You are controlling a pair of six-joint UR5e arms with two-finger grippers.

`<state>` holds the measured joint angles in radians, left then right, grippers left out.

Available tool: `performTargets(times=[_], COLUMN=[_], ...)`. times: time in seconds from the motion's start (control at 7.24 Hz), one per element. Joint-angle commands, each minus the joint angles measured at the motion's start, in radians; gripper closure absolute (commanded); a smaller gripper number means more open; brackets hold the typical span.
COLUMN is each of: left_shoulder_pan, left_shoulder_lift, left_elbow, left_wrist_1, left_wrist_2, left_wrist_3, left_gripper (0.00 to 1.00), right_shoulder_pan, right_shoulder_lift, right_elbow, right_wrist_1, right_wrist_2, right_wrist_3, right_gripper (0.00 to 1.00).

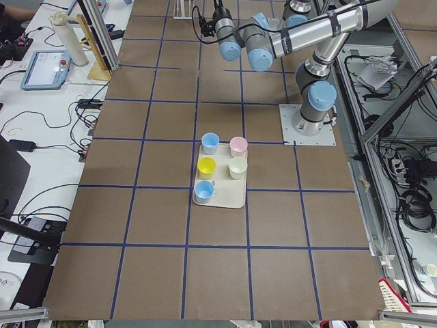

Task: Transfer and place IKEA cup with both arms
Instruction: 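Open the right gripper and withdraw it while the left gripper holds the cup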

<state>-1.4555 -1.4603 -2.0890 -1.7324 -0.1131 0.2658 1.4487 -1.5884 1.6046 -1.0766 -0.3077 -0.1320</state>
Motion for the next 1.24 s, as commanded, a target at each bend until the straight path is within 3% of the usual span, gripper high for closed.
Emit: performTargets(times=[0.0,0.28,0.69,0.83,0.97,1.1], left_shoulder_pan=[0.051,0.090,0.150,0.153,0.180,0.193], left_shoulder_lift=[0.003,0.000,-0.020,-0.028,-0.035,-0.038], left_elbow=[-0.002,0.000,0.003,0.007,0.013,0.020], left_wrist_1=[-0.001,-0.003,0.007,0.060,0.120,0.237], left_wrist_2=[0.078,0.085,0.361,0.510,0.638,0.806], left_wrist_3=[-0.007,-0.008,-0.004,-0.008,-0.052,-0.121], left_gripper=[1.00,1.00,1.00,1.00,1.00,1.00], right_shoulder_pan=[-0.069,-0.071,-0.019,0.031,0.074,0.109], right_shoulder_lift=[0.034,0.022,-0.002,-0.002,-0.007,-0.008], right_elbow=[-0.072,-0.074,-0.074,-0.074,-0.071,-0.069], right_wrist_1=[-0.063,-0.155,-0.227,-0.258,-0.310,-0.337], right_wrist_2=[-0.278,-0.522,-1.025,-1.185,-1.247,-1.252], right_wrist_3=[0.009,0.040,0.114,0.133,0.156,0.213], right_gripper=[0.00,0.00,0.00,0.00,0.00,0.00])
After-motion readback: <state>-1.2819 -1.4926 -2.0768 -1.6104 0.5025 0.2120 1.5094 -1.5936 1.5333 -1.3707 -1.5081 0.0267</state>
